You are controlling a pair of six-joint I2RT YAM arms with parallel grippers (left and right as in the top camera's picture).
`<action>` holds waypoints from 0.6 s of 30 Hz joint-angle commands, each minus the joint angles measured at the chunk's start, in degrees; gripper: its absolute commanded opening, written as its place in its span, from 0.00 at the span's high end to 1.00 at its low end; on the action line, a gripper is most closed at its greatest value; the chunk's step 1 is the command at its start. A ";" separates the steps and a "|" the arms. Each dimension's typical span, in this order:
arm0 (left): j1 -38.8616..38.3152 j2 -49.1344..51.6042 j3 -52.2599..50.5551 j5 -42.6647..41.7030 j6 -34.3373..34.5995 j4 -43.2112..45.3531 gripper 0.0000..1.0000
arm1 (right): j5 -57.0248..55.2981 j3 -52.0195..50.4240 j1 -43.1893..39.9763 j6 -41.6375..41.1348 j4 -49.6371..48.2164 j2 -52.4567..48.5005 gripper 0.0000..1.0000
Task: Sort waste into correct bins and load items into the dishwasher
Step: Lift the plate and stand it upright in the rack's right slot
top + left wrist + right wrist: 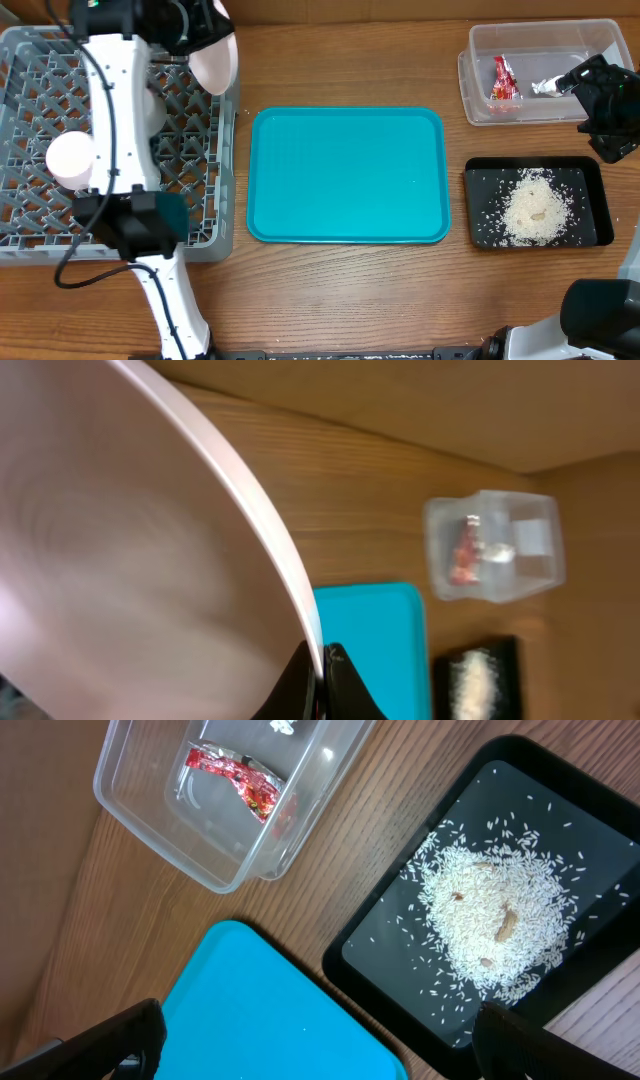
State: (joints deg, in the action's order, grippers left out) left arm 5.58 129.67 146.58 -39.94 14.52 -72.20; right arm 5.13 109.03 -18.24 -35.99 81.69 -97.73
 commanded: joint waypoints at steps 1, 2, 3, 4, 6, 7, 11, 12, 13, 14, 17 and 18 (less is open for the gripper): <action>2.21 0.35 -3.93 -17.14 -2.56 1.79 0.96 | -0.15 0.66 -0.11 -0.04 -0.15 0.09 0.00; 2.56 0.35 -4.90 -18.84 -2.56 1.81 0.96 | -0.15 0.66 -0.11 -0.04 -0.15 0.09 0.00; 2.86 0.35 -6.08 -19.91 -2.58 1.68 0.96 | -0.15 0.66 -0.11 -0.04 -0.15 0.09 0.00; 3.13 0.35 -7.08 -19.96 -2.58 1.33 0.96 | -0.15 0.66 -0.11 -0.04 -0.15 0.09 0.00; 4.00 0.35 -8.41 -19.71 -3.26 -0.07 0.96 | -0.15 0.66 -0.11 -0.04 -0.15 0.09 0.00; 4.31 0.35 -9.01 -19.54 -3.80 -0.59 0.96 | -0.15 0.66 -0.11 -0.04 -0.15 0.09 0.00; 4.96 0.35 -10.05 -17.20 -6.47 -2.91 0.96 | -0.15 0.66 -0.11 -0.04 -0.15 0.09 0.00; 5.01 0.35 -10.05 -15.87 -6.49 -3.19 0.96 | -0.15 0.66 -0.11 -0.04 -0.15 0.09 0.00; 4.98 0.35 -10.05 -14.80 -6.49 -3.26 0.96 | -0.15 0.66 -0.11 -0.04 -0.15 0.09 0.00; 5.01 0.35 -10.05 -13.90 -6.67 -3.39 0.96 | -0.15 0.66 -0.11 -0.04 -0.15 0.09 0.00; 5.01 0.35 -10.05 -13.49 -7.54 -3.80 0.96 | -0.15 0.66 -0.11 -0.04 -0.15 0.09 0.00; 5.01 0.35 -10.05 -13.46 -7.98 -3.82 0.96 | -0.15 0.66 -0.11 -0.04 -0.15 0.09 0.00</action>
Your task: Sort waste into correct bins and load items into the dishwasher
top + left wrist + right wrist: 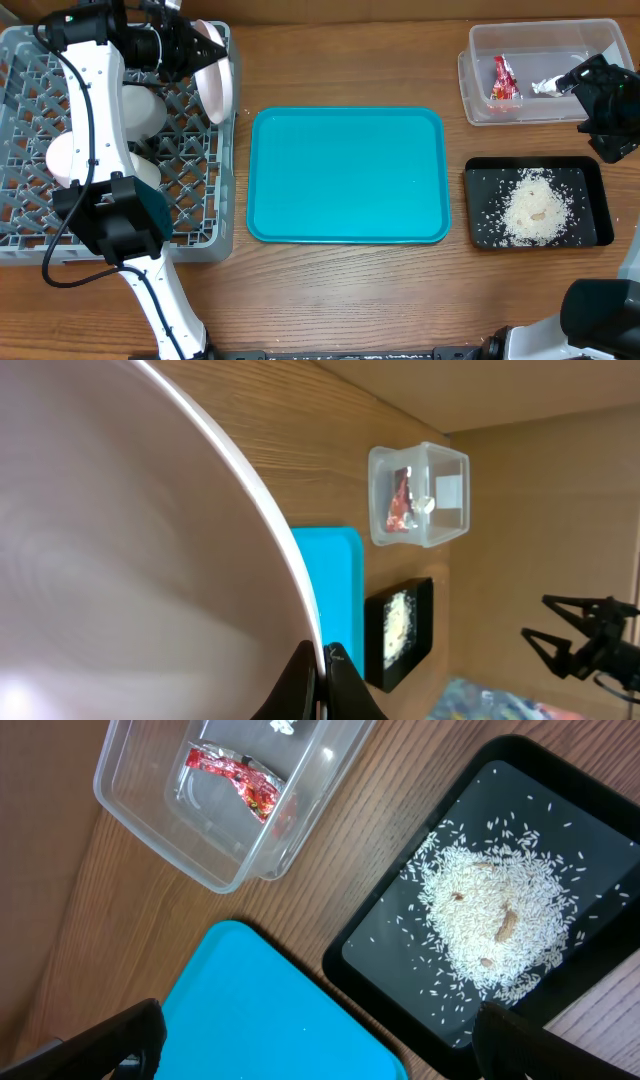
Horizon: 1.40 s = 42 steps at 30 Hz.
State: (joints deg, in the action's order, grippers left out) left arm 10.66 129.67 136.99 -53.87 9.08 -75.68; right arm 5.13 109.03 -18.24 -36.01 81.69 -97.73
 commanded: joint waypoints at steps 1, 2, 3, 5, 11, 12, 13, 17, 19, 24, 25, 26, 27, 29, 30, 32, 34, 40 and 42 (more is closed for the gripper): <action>-0.07 0.35 -0.46 0.46 -2.69 -0.37 0.96 | -0.17 0.66 -0.11 -0.02 -0.15 0.09 0.00; -0.07 0.35 -0.46 0.46 -2.69 -0.39 0.96 | -0.15 0.66 -0.11 -0.02 -0.15 0.09 0.00; -0.07 0.35 -0.46 0.48 -2.69 -0.42 0.96 | -0.15 0.66 -0.11 -0.02 -0.15 0.09 0.00; -0.07 0.35 -0.46 0.46 -2.69 -0.39 0.96 | -0.15 0.66 -0.11 -0.02 -0.15 0.09 0.00; -0.07 0.33 -0.44 0.31 -2.71 -0.74 0.96 | -0.15 0.66 -0.11 -0.02 -0.15 0.09 0.00; -0.07 0.33 -0.44 0.24 -2.71 -0.74 0.96 | -0.15 0.66 -0.11 -0.02 -0.15 0.09 0.00; -0.04 0.33 -0.44 0.26 -2.73 -0.74 0.96 | -0.15 0.66 -0.11 -0.02 -0.15 0.09 0.00; 0.52 0.33 -0.44 0.28 -3.13 -0.70 0.96 | -0.15 0.66 -0.11 -0.02 -0.15 0.09 0.00; 1.25 0.33 -0.44 0.26 -2.99 -1.03 0.89 | -0.15 0.66 -0.11 -0.02 -0.15 0.09 0.00; 3.58 0.28 -0.44 -2.43 -1.90 -2.21 0.32 | -0.15 0.66 -0.11 -0.02 -0.15 0.09 0.00; 4.02 0.28 -0.44 -3.30 -2.08 -2.36 0.21 | -0.15 0.66 -0.11 -0.02 -0.15 0.09 0.00; 4.48 0.15 -0.39 -4.31 -2.29 -2.67 0.14 | -0.15 0.66 -0.11 -0.02 -0.15 0.09 0.00; 4.83 0.11 -0.31 -4.70 -2.27 -3.10 0.11 | -0.15 0.66 -0.11 -0.02 -0.15 0.09 0.00; 5.51 -0.31 -0.20 -4.74 -2.23 -4.22 0.07 | -0.15 0.66 -0.11 -0.02 -0.15 0.09 0.00; 5.73 -0.52 -0.20 -4.72 -2.23 -4.87 0.06 | -0.15 0.66 -0.11 -0.02 -0.15 0.09 0.00; 6.19 -1.38 -0.17 -4.70 -2.25 -6.51 0.05 | -0.15 0.66 -0.11 -0.02 -0.15 0.09 0.00; 6.58 -2.58 -0.17 -4.70 -2.58 -8.28 0.05 | -0.15 0.66 -0.11 -0.02 -0.15 0.09 0.00; 7.67 -8.35 -0.17 -4.63 -6.29 -15.78 0.04 | -0.15 0.66 -0.11 -0.02 -0.15 0.09 0.00; 7.63 -10.56 -0.17 -4.35 -9.09 -18.97 0.04 | -0.15 0.66 -0.11 -0.02 -0.15 0.09 0.00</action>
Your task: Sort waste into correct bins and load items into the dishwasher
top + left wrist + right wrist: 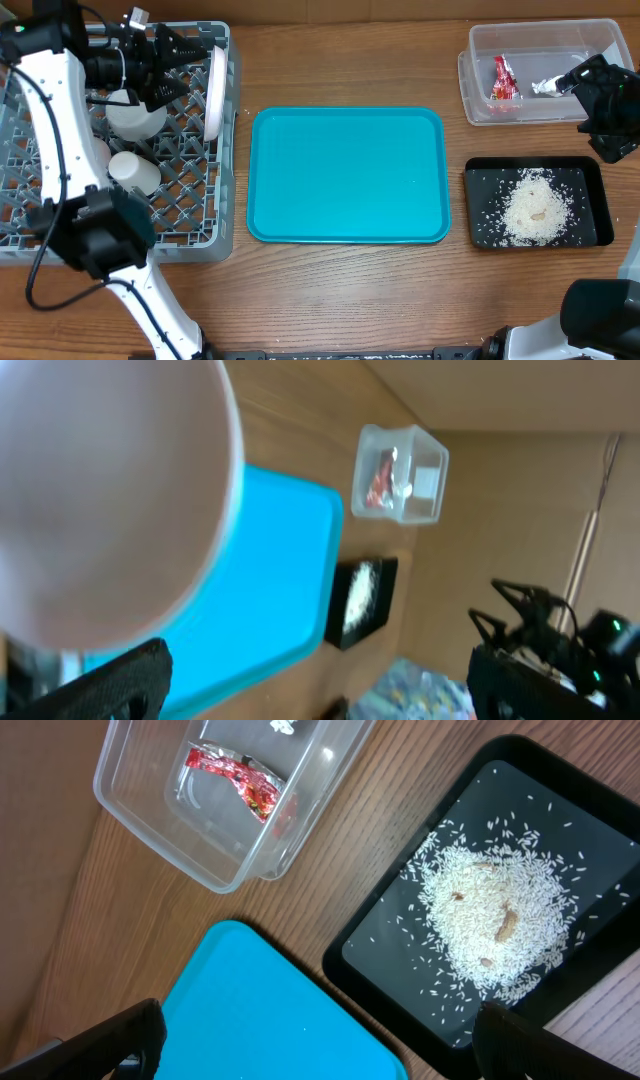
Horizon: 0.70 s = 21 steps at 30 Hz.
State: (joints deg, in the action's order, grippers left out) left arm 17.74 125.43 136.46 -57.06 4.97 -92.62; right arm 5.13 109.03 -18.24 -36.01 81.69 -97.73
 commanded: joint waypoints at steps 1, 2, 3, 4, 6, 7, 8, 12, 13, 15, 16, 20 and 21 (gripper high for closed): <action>0.44 -7.30 0.35 -0.42 -6.45 -3.87 0.04 | -0.15 0.66 -0.11 -0.02 -0.15 0.09 0.00; 0.22 -8.46 0.17 1.44 -7.17 -4.22 0.03 | -0.15 0.66 -0.11 -0.02 -0.15 0.09 0.00; -0.02 -9.75 -0.24 4.96 -6.93 -4.22 0.02 | -0.15 0.66 -0.11 -0.02 -0.15 0.09 0.00; -0.50 -11.23 -0.76 9.90 -5.46 -4.22 0.01 | -0.15 0.66 -0.11 -0.02 -0.15 0.09 0.00; -1.68 -14.23 -2.60 17.94 -2.60 -4.22 0.01 | -0.15 0.66 -0.11 -0.02 -0.15 0.09 0.00; -2.40 -16.00 -4.22 20.94 -1.95 -4.22 0.00 | -0.15 0.66 -0.11 -0.02 -0.15 0.09 0.00; -3.45 -18.29 -6.64 23.12 -1.95 -4.22 0.00 | -0.15 0.66 -0.11 -0.02 -0.15 0.09 0.00; -8.48 -27.15 -18.43 25.75 -2.23 -4.22 0.00 | -0.15 0.66 -0.11 -0.02 -0.15 0.09 0.00; -10.25 -29.68 -22.10 26.36 -2.23 -4.20 0.00 | -0.15 0.66 -0.11 -0.02 -0.15 0.09 0.00; -13.40 -33.86 -28.39 27.04 -2.19 -4.15 0.00 | -0.15 0.66 -0.11 -0.02 -0.15 0.09 0.00; -15.15 -36.17 -31.82 27.04 -2.19 -4.13 0.00 | -0.15 0.66 -0.11 -0.02 -0.15 0.09 0.00; -21.27 -44.28 -43.17 27.02 0.74 -1.79 0.00 | -0.15 0.66 -0.11 -0.02 -0.15 0.09 0.00; -22.25 -45.75 -45.09 27.04 1.79 -1.11 0.00 | -0.15 0.66 -0.11 -0.02 -0.15 0.09 0.00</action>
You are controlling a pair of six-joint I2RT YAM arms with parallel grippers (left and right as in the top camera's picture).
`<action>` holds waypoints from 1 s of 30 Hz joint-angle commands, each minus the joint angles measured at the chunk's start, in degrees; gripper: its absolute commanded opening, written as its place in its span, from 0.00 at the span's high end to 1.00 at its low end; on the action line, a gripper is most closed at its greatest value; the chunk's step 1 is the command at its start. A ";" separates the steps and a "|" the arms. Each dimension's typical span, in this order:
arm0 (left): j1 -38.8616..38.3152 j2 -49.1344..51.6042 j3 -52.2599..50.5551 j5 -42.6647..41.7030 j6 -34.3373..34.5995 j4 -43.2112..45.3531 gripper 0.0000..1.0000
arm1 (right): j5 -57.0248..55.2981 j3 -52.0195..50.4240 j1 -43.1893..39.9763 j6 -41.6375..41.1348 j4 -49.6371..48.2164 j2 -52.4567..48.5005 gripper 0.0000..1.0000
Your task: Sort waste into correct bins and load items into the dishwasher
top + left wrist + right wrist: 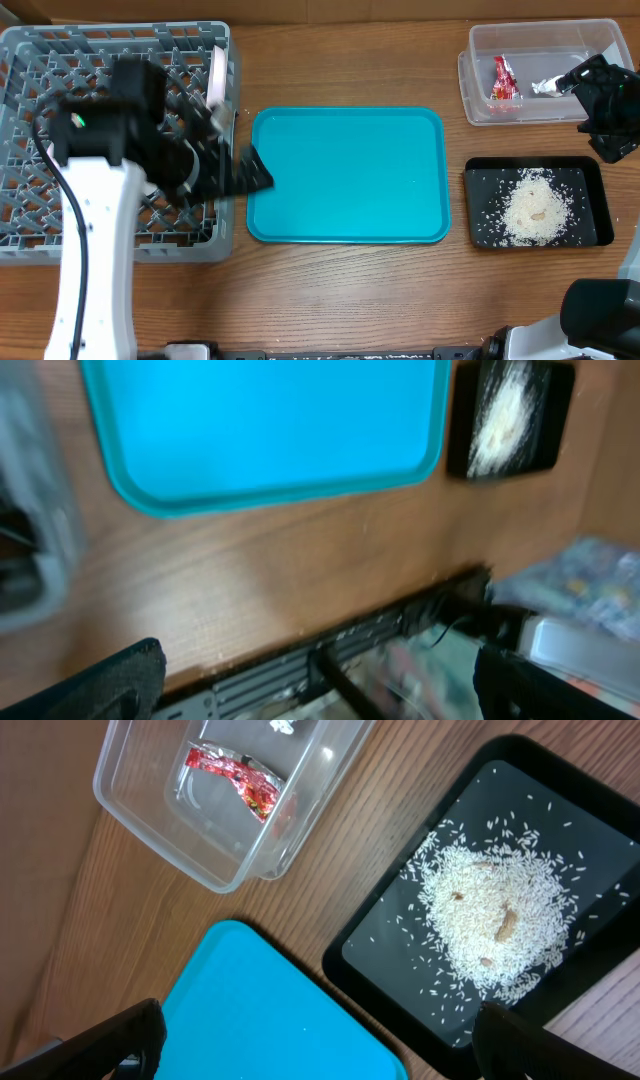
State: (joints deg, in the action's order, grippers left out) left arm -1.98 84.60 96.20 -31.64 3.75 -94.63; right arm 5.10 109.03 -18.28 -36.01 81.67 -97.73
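A pale pink plate (215,72) stands on edge in the back right corner of the grey dish rack (40,60). My left gripper (245,170) hangs open and empty over the rack's right edge, beside the bare teal tray (345,175). In the left wrist view my left gripper (320,690) has its dark fingers wide apart, with the teal tray (270,420) below. At the far right my right gripper (600,105) is open and empty. In its own view my right gripper (320,1040) sits above the teal tray (260,1010).
A clear bin (540,70) at the back right holds a red wrapper (503,78) and a crumpled foil scrap (545,86). A black tray (590,215) in front of it carries a heap of rice (530,207). My left arm covers part of the rack.
My left gripper was open beside the standing plate at the rack's back; now it is at the rack's right front by the tray. The plate stays on edge. The right arm has not moved.
My left gripper was shut on the pink plate above the rack's back right corner. Then it held the plate at the rack's right side. Then the plate stood on edge in the rack with the gripper open. Now the gripper is away from it.
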 commanded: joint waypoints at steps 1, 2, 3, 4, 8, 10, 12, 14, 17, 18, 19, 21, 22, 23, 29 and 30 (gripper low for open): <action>-3.80 -6.91 -7.37 1.64 4.31 1.79 0.00 | -0.13 0.66 -0.07 -0.02 -0.13 0.09 0.00; -4.85 -8.44 -9.29 1.77 5.25 2.34 0.00 | -0.13 0.66 -0.07 -0.02 -0.13 0.09 0.00; -5.86 -9.92 -11.13 2.14 6.84 2.38 0.00 | -0.13 0.66 -0.07 -0.02 -0.13 0.09 0.00; -6.54 -10.91 -12.28 2.10 8.59 2.32 0.00 | -0.13 0.66 -0.07 -0.02 -0.13 0.09 0.00; -7.48 -12.17 -14.12 2.23 9.81 2.34 0.00 | -0.13 0.66 -0.07 -0.02 -0.13 0.09 0.00; -7.48 -11.85 -14.14 2.84 9.75 2.32 0.00 | -0.13 0.66 -0.07 -0.02 -0.13 0.09 0.01; -7.45 -11.61 -14.14 3.23 9.86 1.77 0.00 | -0.13 0.66 -0.07 -0.02 -0.13 0.09 0.00; -7.43 -11.58 -14.14 3.15 9.99 1.57 0.00 | -0.13 0.66 -0.07 -0.02 -0.13 0.09 0.00; -7.43 -11.58 -14.19 9.55 8.00 2.95 0.00 | -0.13 0.66 -0.07 -0.02 -0.13 0.09 0.00; -7.48 -11.58 -14.40 12.35 7.17 4.15 0.00 | -0.13 0.66 -0.07 -0.02 -0.13 0.09 0.00; -7.50 -11.58 -14.80 14.78 6.19 5.62 0.00 | -0.13 0.66 -0.07 -0.02 -0.13 0.09 0.00; -7.50 -11.58 -16.15 16.68 2.91 8.57 0.00 | -0.13 0.66 -0.07 -0.02 -0.13 0.09 0.00; -7.50 -11.58 -17.46 16.65 0.46 10.88 0.00 | -0.13 0.66 -0.07 -0.02 -0.13 0.09 0.00; -7.50 -11.58 -18.88 16.59 -1.66 13.16 0.00 | -0.13 0.66 -0.07 -0.02 -0.13 0.09 0.00; -8.07 -15.45 -35.78 14.97 -10.38 35.12 0.00 | -0.13 0.66 -0.07 -0.02 -0.13 0.09 0.00; -8.07 -17.25 -40.46 13.27 -12.11 40.44 0.00 | -0.13 0.66 -0.07 -0.02 -0.13 0.09 0.00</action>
State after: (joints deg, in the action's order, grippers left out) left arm -9.52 71.72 63.70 -17.02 -0.82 -59.72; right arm 5.13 109.03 -18.28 -35.99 81.69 -97.73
